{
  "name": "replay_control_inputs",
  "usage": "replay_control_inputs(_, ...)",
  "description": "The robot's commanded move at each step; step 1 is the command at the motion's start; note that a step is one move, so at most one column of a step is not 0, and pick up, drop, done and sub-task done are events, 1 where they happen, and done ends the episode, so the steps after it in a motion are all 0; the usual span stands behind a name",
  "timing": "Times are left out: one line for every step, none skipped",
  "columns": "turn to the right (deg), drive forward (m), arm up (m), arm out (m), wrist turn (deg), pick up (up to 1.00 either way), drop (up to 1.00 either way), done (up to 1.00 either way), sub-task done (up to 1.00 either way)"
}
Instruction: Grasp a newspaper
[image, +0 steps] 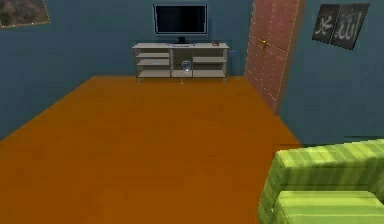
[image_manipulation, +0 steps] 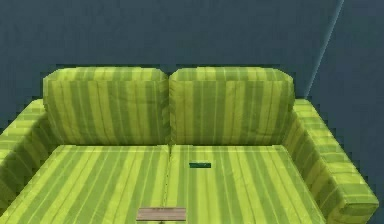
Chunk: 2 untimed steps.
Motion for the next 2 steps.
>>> replay_control_inputs(0.0,0.0,0.5,0.0,0.0,0.0,0.0,0.0,0.0)
replay_control_inputs(0.0,0.0,0.08,0.0,0.0,0.0,0.0,0.0,0.0)
